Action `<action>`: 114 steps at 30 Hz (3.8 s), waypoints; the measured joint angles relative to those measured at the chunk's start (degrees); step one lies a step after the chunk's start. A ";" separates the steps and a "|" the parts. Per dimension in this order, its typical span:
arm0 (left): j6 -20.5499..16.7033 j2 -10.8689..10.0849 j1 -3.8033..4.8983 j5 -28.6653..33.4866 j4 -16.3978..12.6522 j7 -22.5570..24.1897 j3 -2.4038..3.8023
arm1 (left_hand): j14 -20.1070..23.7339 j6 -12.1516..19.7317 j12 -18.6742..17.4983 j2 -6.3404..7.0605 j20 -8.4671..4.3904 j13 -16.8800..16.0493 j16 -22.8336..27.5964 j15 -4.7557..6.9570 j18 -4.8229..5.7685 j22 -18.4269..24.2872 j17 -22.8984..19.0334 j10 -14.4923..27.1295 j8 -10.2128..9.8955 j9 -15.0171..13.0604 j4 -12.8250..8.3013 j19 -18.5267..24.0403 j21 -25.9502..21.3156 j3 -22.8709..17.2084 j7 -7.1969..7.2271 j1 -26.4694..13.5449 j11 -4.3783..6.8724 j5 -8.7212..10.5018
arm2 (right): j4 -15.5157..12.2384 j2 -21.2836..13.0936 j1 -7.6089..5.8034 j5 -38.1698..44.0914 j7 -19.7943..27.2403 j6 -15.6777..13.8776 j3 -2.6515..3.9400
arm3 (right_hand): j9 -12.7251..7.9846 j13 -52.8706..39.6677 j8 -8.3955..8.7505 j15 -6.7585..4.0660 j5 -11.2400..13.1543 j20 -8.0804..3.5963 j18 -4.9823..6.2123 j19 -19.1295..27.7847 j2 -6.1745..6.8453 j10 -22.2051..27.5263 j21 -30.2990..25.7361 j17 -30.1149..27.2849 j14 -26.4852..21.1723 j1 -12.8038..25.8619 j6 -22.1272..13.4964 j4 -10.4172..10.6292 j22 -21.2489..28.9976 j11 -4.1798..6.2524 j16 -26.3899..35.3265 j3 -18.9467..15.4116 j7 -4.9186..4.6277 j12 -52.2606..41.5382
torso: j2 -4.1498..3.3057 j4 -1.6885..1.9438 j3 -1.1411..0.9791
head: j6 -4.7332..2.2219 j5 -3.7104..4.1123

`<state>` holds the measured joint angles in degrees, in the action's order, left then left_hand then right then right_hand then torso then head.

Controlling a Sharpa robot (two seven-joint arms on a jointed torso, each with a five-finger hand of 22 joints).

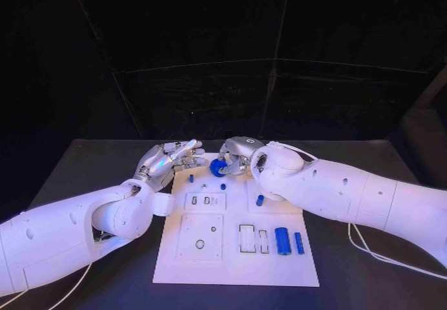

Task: Assemble the parts on the task board

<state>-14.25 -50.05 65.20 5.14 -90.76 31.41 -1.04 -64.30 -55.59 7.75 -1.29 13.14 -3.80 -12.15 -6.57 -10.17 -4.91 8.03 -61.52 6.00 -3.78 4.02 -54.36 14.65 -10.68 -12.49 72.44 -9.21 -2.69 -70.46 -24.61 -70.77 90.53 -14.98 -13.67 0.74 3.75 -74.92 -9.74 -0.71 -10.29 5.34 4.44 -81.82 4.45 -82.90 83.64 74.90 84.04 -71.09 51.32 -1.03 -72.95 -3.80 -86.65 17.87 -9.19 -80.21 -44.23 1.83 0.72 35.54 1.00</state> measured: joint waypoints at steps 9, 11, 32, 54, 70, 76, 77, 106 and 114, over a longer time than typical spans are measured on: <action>0.00 -0.06 0.02 0.00 0.00 -0.01 0.00 | 0.00 0.00 0.00 0.00 0.00 0.00 0.00 0.00 0.01 -0.01 -0.01 0.00 0.00 0.00 0.00 0.00 0.00 0.00 0.00 0.00 0.00 0.00 | 0.30 0.31 0.11 0.04 0.02 0.41 -0.03 | 0.00 0.00 0.65 0.00 0.44 0.00 0.01 0.00 0.22 0.17 0.00 0.00 0.00 -0.22 -0.40 0.06 0.09 -0.17 0.00 -0.38 -0.03 0.35 | 0.00 0.00 0.00 | 0.01 -0.14; 0.00 -0.07 0.03 0.00 0.00 -0.02 0.00 | 0.00 0.00 0.00 0.00 0.00 0.00 0.00 0.00 0.00 -0.01 -0.01 0.00 0.00 0.00 0.00 0.00 0.00 0.00 0.00 0.00 0.00 0.00 | 0.30 0.31 0.11 0.04 0.02 0.52 -0.04 | 0.01 0.00 0.65 0.00 0.60 0.00 0.00 0.00 0.22 0.21 0.00 0.00 0.00 -0.22 -0.39 0.06 0.15 -0.21 0.00 -0.38 -0.03 0.35 | 0.00 0.00 0.00 | 0.04 -0.16; 0.04 -0.49 0.05 0.01 0.10 -0.10 0.00 | 0.00 0.00 -0.12 0.00 0.00 0.00 0.00 0.00 0.00 0.00 0.03 0.00 0.00 0.00 0.00 0.00 -0.22 0.00 0.00 0.00 0.00 0.00 | -3.98 -6.14 0.18 -2.69 4.70 -6.30 -0.07 | 0.12 0.00 1.31 0.21 -0.78 0.41 0.00 0.00 -0.09 0.21 0.00 0.04 -0.21 -0.06 -0.99 2.16 0.02 -0.20 0.00 -3.93 -0.25 0.56 | 0.16 -0.36 -0.19 | -0.59 -0.23; 0.08 0.35 0.05 0.02 0.87 -0.14 -0.01 | 0.00 0.00 -0.27 0.00 0.00 0.00 0.21 0.00 0.00 0.05 0.07 0.00 0.00 0.00 0.00 0.00 -0.22 0.00 0.00 0.00 0.00 0.00 | -9.36 -24.78 -0.12 -20.90 17.26 -5.60 -0.07 | 0.11 0.00 1.54 0.21 -2.29 0.40 0.00 0.00 0.65 0.21 0.00 0.03 -0.21 -2.65 -0.36 0.10 0.34 -0.20 0.00 -4.83 -0.03 0.85 | 1.08 -2.02 -1.38 | -1.22 1.37; 0.26 0.97 0.00 0.02 1.40 -0.23 -0.02 | 0.00 0.00 -0.49 0.00 -0.16 0.00 0.44 0.00 0.01 0.27 0.12 0.00 -0.23 0.00 -0.18 -0.15 -0.45 -0.18 0.00 0.00 0.00 0.00 | -3.53 -24.12 1.84 -22.62 19.06 -1.78 -0.10 | 0.04 0.00 2.64 0.21 -2.73 0.40 0.01 0.00 1.42 0.62 0.00 0.02 -0.21 -3.41 -1.38 -0.64 0.57 -0.61 0.00 -6.63 -0.46 1.34 | 0.98 -1.65 -1.47 | -0.67 1.90; 0.27 0.96 0.00 0.02 1.41 -0.24 -0.02 | 0.00 0.00 -0.71 0.00 -0.16 0.00 0.44 0.00 0.00 0.26 0.12 0.00 -0.22 0.00 -0.18 -0.15 -0.45 -0.18 0.00 0.00 0.00 0.00 | -2.77 -23.72 2.47 -22.63 19.53 -0.71 -0.10 | 0.04 0.00 2.64 0.41 -2.73 0.40 0.00 0.00 1.42 0.61 0.00 0.01 0.00 -3.41 -1.58 -0.80 0.63 -0.61 0.00 -6.94 -0.26 1.34 | 0.98 -1.68 -1.44 | -0.52 1.89; 0.27 0.95 0.00 0.02 1.42 -0.24 -0.02 | 0.00 0.00 -0.71 0.00 -0.16 0.00 0.44 0.00 0.01 0.26 0.12 0.00 -0.23 0.00 -0.18 -0.15 -0.45 -0.18 0.00 0.00 0.00 0.00 | -2.67 -23.65 2.54 -22.61 19.62 -0.53 -0.10 | 0.04 0.00 2.64 0.41 -2.72 0.40 0.01 0.00 1.42 0.61 0.00 0.02 0.00 -3.41 -1.58 -0.83 0.63 -0.61 0.00 -7.12 -0.26 1.34 | 0.98 -1.69 -1.45 | -0.51 1.92; 0.37 0.98 0.00 0.03 1.71 -0.25 -0.02 | 0.00 0.00 -0.71 0.00 -0.15 0.00 0.66 0.00 0.01 0.32 0.10 0.00 -0.45 0.00 -0.49 -0.15 -0.67 -0.17 0.00 0.00 0.00 0.00 | 0.11 -20.98 2.86 -21.60 19.22 0.31 -0.09 | 0.29 0.00 1.80 0.41 -2.56 0.40 0.00 0.00 -0.48 0.61 0.00 0.01 -0.01 -5.30 0.32 -1.51 0.56 -0.61 0.00 -7.18 -0.09 1.33 | 0.99 -1.69 -1.43 | -0.13 2.04; 0.37 0.99 -0.01 0.03 1.78 -0.25 -0.02 | 0.00 0.00 -0.71 0.00 -0.15 0.00 0.66 0.00 0.00 0.31 0.15 0.00 -0.44 0.00 -0.48 -0.15 -0.68 -0.17 0.00 0.00 0.00 0.00 | 0.32 -20.88 2.86 -21.27 18.67 0.41 -0.09 | 0.34 0.00 1.79 0.41 -2.35 0.40 0.01 0.00 -0.70 0.61 0.00 0.00 0.00 -5.51 0.73 -1.66 0.52 -0.61 0.00 -7.03 -0.01 1.33 | 0.99 -1.69 -1.43 | 0.10 1.92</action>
<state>-13.88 -49.06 65.19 5.17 -88.98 31.16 -1.06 -64.30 -55.59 7.04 -1.29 12.98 -3.80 -11.48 -6.57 -10.16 -4.59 8.18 -61.52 5.56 -3.78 3.54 -54.51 13.98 -10.85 -12.49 72.44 -9.21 -2.69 -70.14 -45.49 -67.91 69.25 3.69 -13.26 0.65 4.09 -74.92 -7.95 -0.30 -12.64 5.74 4.44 -81.82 3.75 -82.29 83.64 74.91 84.04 -76.60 52.05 -2.69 -72.43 -4.41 -86.64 10.84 -9.20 -78.88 -43.23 0.14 -0.71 35.63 2.92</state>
